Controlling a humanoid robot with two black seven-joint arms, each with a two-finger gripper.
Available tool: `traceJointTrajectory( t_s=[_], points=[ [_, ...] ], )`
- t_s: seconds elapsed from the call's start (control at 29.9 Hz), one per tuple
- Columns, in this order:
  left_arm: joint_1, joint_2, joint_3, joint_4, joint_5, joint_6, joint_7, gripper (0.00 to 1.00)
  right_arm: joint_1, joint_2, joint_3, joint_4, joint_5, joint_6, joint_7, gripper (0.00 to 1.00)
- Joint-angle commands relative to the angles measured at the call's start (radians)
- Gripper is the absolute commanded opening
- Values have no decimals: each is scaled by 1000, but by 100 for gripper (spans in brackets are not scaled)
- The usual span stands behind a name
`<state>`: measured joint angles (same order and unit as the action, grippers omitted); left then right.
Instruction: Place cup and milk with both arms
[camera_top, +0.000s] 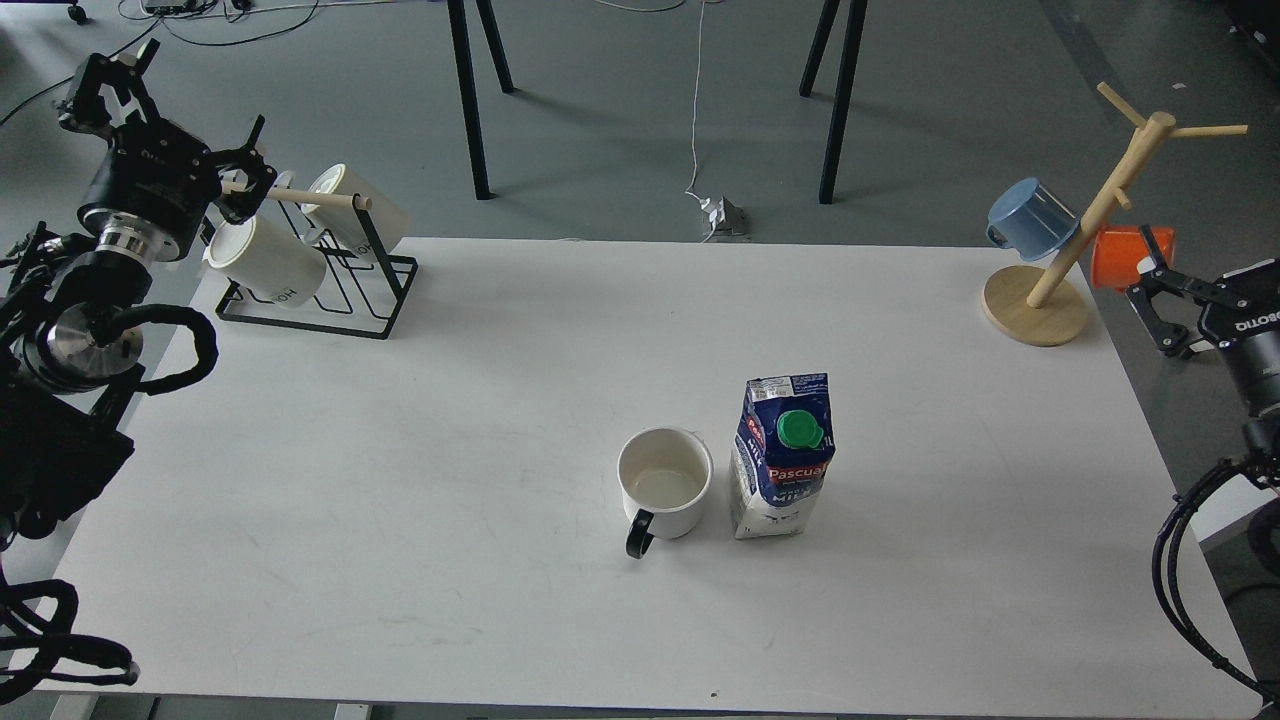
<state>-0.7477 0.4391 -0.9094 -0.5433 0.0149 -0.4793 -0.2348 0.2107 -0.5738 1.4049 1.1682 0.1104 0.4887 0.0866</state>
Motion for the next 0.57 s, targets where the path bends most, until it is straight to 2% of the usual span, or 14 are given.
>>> traceJointTrajectory(
  t_s=[0.0, 0.17, 0.23, 0.53],
  points=[
    [-1, -11, -5, 0, -4, -4, -1, 100, 250, -9, -113, -178, 5, 0, -7, 96],
    [-4, -25, -32, 0, -21, -5, 0, 100, 488, 17, -257, -442, 8, 0, -7, 98],
    [-4, -25, -36, 0, -33, -4, 2, 100, 532, 46, -300, -499, 8, 0, -7, 98],
    [-4, -28, -37, 0, -36, -1, -1, 100, 526, 107, -299, -505, 31, 0, -5, 99]
  ],
)
